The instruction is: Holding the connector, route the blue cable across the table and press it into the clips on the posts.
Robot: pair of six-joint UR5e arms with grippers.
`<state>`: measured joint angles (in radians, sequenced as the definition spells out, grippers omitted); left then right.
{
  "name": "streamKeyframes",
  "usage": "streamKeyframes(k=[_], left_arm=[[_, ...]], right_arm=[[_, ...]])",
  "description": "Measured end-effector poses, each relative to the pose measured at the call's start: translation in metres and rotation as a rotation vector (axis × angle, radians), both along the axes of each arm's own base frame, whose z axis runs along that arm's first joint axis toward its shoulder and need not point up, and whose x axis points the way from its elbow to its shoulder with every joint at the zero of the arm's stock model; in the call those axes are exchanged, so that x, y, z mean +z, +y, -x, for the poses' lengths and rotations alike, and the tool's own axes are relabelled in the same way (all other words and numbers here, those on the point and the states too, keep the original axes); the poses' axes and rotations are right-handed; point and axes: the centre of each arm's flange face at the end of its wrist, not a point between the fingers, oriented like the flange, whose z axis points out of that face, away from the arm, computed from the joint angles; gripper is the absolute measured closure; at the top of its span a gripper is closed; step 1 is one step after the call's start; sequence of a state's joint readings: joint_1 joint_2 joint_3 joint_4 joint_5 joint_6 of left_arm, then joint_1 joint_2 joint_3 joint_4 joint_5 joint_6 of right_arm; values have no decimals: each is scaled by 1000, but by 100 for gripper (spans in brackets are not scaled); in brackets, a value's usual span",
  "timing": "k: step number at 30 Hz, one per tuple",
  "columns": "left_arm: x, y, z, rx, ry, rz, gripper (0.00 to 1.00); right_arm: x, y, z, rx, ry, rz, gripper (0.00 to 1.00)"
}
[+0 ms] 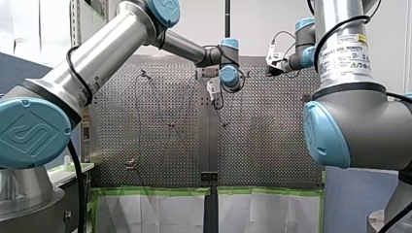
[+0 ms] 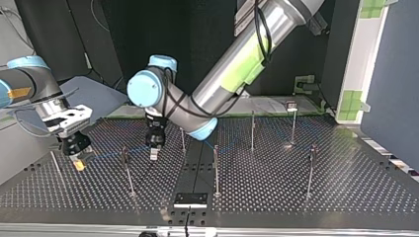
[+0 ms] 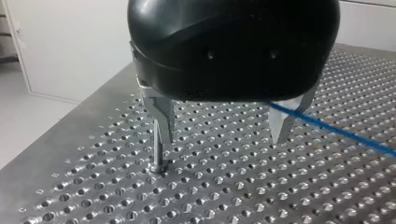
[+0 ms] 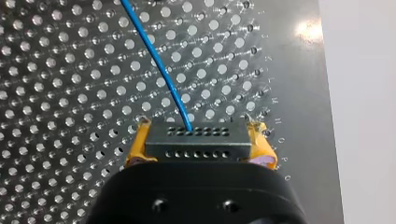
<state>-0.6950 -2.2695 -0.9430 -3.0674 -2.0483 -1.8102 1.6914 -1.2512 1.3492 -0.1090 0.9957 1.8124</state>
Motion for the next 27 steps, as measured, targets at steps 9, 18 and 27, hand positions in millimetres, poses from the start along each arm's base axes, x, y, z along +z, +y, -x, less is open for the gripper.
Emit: streamKeyframes(k=[9,18,27], left_arm=[[2,-1,16,-7,52,-22,1],[19,-6,50,-45,50,-5,1],[45,3,73,-56,-12,44,1]], right_arm=[[0,0,0,0,-1,-2,100],[-1,2,-1,4,1,-9,100],[-1,2,-2,5,2,-11,100]])
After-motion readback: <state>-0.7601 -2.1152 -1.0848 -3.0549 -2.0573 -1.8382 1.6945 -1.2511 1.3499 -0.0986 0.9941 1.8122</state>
